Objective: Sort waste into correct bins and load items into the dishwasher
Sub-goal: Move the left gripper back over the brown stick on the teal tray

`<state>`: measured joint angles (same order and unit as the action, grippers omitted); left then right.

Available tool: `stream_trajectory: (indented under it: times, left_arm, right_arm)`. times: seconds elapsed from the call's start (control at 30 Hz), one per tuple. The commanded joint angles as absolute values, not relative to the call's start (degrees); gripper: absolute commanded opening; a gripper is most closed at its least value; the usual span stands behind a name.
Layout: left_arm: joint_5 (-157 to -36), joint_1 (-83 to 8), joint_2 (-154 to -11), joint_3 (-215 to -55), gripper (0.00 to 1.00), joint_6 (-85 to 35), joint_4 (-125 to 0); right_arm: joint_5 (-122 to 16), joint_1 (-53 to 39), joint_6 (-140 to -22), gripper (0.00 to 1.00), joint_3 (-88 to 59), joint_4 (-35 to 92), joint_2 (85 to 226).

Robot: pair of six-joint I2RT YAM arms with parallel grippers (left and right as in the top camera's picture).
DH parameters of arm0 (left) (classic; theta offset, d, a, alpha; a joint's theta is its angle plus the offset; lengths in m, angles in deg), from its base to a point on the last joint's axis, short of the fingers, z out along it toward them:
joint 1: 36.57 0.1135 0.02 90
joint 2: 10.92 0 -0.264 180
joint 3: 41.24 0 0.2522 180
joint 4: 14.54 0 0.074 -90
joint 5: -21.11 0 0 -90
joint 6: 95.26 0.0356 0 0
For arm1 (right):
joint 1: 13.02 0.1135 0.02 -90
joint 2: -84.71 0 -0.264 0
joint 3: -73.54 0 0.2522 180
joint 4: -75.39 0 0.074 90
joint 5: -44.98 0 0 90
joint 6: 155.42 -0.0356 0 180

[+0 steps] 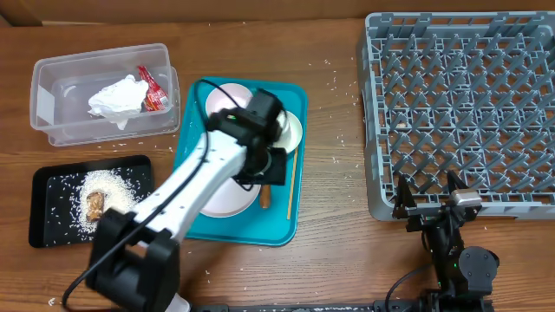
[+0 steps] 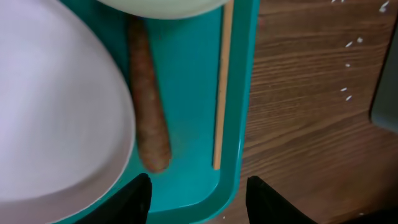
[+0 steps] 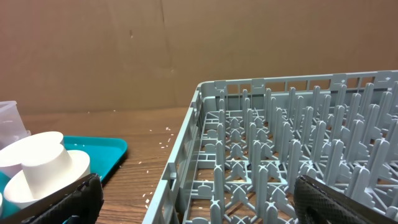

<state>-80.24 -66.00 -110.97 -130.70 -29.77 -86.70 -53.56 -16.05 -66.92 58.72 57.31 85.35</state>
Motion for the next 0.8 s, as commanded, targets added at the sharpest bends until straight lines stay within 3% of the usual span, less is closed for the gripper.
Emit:
stream_trajectory:
  times: [0.0,0.47,0.77]
  left_arm:
    - [-77.95,-68.61,-114.4,-130.9,0.52,-31.26,-86.32]
    - [-67.87,-69.39,-117.52,-130.9,0.52,-31.67,-87.85]
    - [-67.89,-70.79,-117.54,-130.9,0.52,-31.41,-87.37]
  right_arm:
    - [-53.03,-16.37,-66.68,1.0,59.31,57.59,85.31]
    - [-53.03,-16.35,-66.68,1.0,59.31,57.59,85.31]
    - [-53.03,-16.37,-66.68,1.0,59.31,57.59,85.31]
